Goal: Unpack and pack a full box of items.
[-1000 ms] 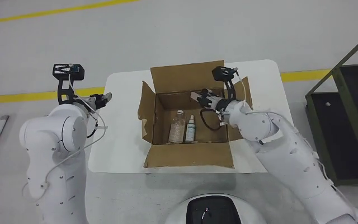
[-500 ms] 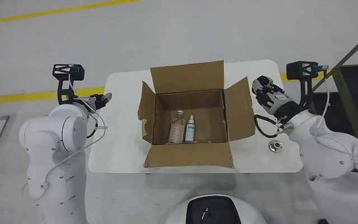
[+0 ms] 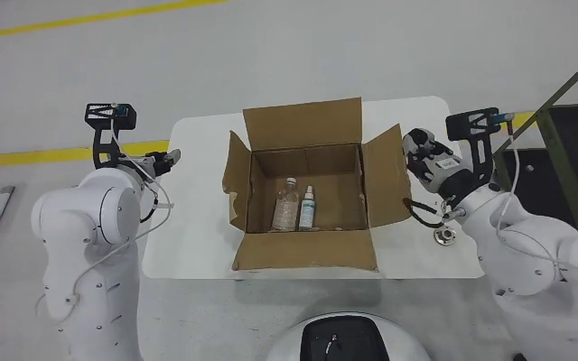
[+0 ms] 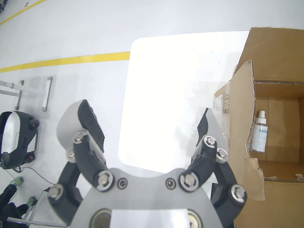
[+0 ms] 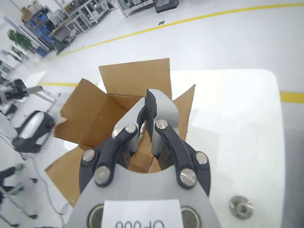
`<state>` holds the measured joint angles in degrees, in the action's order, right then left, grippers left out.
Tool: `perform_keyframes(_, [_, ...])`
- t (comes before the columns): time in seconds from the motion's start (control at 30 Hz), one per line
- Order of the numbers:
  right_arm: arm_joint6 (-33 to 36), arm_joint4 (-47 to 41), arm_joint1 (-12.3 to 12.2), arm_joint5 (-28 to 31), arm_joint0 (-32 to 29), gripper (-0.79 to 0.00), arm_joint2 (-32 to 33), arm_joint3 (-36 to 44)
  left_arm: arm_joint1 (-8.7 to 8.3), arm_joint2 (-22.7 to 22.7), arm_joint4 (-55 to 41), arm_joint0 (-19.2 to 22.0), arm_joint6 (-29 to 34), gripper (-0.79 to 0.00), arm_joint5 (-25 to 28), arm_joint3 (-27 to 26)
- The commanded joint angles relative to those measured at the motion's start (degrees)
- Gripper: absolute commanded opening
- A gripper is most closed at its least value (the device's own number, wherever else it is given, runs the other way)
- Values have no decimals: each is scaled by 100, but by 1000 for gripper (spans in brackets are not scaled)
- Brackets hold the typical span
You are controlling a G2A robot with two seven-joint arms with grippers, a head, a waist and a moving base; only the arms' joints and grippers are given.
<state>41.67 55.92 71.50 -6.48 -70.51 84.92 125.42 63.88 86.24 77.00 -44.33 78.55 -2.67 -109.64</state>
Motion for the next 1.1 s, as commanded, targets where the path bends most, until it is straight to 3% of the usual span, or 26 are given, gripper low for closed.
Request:
perform_keyframes(0.0, [80, 55, -39, 368, -1, -785, 254, -81, 0, 0, 0, 0, 0, 0, 0, 0])
perform_keyframes(0.07, [308, 349, -111, 1042, -12, -785, 511, -191, 0, 0, 0, 0, 0, 0, 0, 0])
perform_keyframes(0.17, [827, 1253, -290, 2945, -109, -785, 910, -306, 0, 0, 0, 0, 0, 0, 0, 0])
perform_keyframes(0.33, [1309, 1072, -433, 4124, -693, -785, 1706, -327, 0, 0, 0, 0, 0, 0, 0, 0])
perform_keyframes(0.53, [1700, 506, -467, 3903, -1672, -785, 2222, -134, 0, 0, 0, 0, 0, 0, 0, 0])
perform_keyframes(0.9, [1716, 515, -469, 3875, -1707, -785, 2241, -97, 0, 0, 0, 0, 0, 0, 0, 0])
perform_keyframes(1.07, [1832, 857, -473, 3233, -1665, -785, 1980, -510, 0, 0, 0, 0, 0, 0, 0, 0])
